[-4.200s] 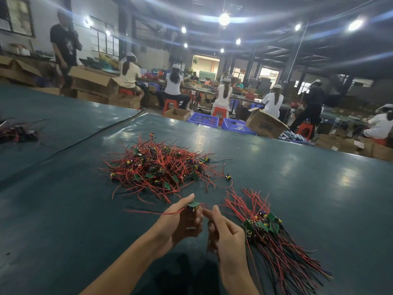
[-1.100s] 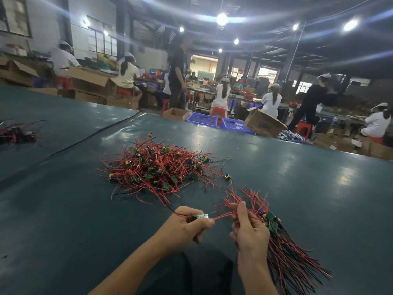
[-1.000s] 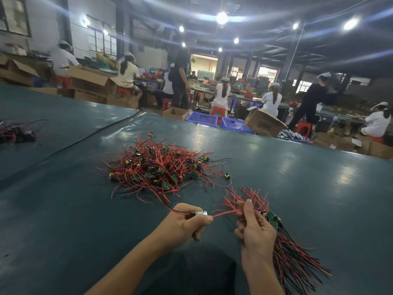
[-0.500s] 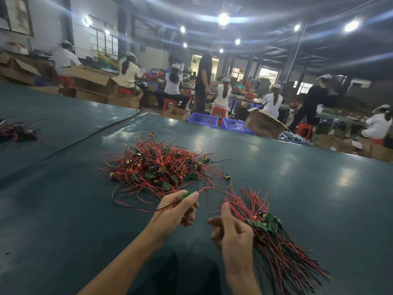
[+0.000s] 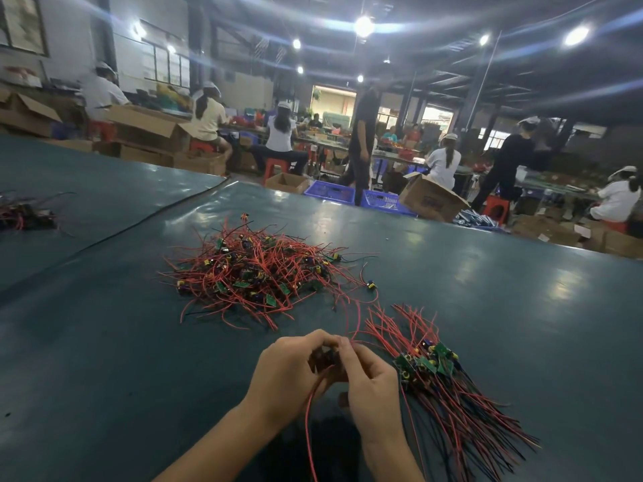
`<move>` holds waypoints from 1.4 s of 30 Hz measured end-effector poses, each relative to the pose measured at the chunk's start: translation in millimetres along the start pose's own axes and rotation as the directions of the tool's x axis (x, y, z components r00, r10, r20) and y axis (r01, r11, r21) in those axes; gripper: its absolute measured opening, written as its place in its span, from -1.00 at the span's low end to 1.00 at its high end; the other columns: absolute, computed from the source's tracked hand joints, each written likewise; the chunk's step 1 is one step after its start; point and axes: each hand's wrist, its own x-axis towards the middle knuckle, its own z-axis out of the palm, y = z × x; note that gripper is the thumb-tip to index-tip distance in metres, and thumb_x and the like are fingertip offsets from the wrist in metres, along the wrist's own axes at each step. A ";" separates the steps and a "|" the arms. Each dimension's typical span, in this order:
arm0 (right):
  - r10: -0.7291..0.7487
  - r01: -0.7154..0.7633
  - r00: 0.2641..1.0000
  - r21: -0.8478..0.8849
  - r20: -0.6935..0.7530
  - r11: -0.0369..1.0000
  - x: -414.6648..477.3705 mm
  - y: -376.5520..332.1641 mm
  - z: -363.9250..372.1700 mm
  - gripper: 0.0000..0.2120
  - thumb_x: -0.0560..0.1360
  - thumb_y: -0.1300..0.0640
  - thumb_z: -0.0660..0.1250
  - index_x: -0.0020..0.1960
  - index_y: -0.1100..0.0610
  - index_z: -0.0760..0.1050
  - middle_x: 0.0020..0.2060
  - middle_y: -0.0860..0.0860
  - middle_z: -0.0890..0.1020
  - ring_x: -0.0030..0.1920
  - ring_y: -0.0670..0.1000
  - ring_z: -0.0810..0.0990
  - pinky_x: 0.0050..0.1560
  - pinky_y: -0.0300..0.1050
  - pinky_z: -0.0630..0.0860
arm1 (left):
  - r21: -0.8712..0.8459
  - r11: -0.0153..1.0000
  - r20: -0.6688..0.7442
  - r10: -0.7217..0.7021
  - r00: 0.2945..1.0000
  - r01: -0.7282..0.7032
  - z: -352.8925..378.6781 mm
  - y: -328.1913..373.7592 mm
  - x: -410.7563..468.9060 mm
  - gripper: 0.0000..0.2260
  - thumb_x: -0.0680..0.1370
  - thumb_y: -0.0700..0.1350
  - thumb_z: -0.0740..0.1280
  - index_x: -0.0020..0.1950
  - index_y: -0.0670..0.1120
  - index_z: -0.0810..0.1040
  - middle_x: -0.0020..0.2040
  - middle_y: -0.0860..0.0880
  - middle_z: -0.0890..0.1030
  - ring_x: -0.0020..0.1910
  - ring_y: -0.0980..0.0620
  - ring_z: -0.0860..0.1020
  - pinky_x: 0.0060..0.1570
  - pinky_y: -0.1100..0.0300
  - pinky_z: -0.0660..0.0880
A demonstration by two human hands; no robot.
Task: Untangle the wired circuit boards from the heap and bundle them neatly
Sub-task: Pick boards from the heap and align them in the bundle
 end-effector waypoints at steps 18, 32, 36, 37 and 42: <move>-0.133 -0.131 0.949 -0.742 -0.286 0.657 22.1 8.1 -56.0 -0.63 0.58 0.00 0.29 0.37 0.03 0.49 0.05 -0.05 0.66 0.14 0.07 0.55 -0.11 -0.12 0.34 | 0.568 0.786 0.104 -0.362 0.926 0.243 -20.3 -66.2 11.5 -0.45 0.58 0.23 0.14 0.53 0.09 0.20 0.59 0.03 0.03 0.55 0.01 0.00 0.47 -0.06 0.07; 0.123 -0.147 0.989 -0.499 -0.081 0.854 18.2 15.0 -27.5 -0.50 0.56 0.09 0.35 0.47 0.13 0.36 0.38 0.02 0.48 0.39 0.01 0.42 0.41 -0.10 0.32 | 0.424 0.848 -0.011 -0.348 0.938 0.319 -29.8 -81.6 13.2 -0.81 0.56 -0.04 0.33 0.15 -0.06 0.55 0.02 0.01 0.52 0.07 0.01 0.45 0.12 0.17 0.41; 0.095 -0.156 0.986 -0.548 -0.138 0.822 17.9 13.9 -30.0 -0.50 0.57 0.06 0.32 0.48 0.12 0.34 0.40 0.02 0.45 0.41 0.03 0.39 0.40 -0.09 0.29 | 0.262 0.944 -0.159 -0.162 0.974 0.200 -29.9 -63.5 14.8 -0.93 0.51 -0.15 0.40 -0.17 -0.10 0.58 -0.23 0.04 0.56 -0.18 0.04 0.52 -0.07 0.08 0.51; 0.092 -0.149 0.987 -0.563 -0.129 0.813 17.7 15.4 -29.2 -0.50 0.57 0.06 0.32 0.48 0.12 0.34 0.40 0.01 0.45 0.41 0.02 0.38 0.40 -0.09 0.29 | 0.239 0.959 -0.177 -0.114 0.978 0.155 -28.6 -58.0 15.0 -0.89 0.51 -0.16 0.41 -0.21 -0.11 0.57 -0.27 0.04 0.56 -0.23 0.05 0.52 -0.13 0.08 0.52; 0.072 -0.097 0.995 -0.415 -0.075 0.905 16.9 17.6 -20.3 -0.68 0.58 0.13 0.32 0.32 0.12 0.48 0.21 0.04 0.60 0.20 0.00 0.57 0.27 -0.08 0.47 | 0.117 0.991 -0.131 0.086 0.988 -0.071 -15.6 -27.8 10.1 -0.72 0.54 0.01 0.31 -0.31 -0.12 0.51 -0.42 0.04 0.52 -0.43 0.06 0.48 -0.36 0.10 0.45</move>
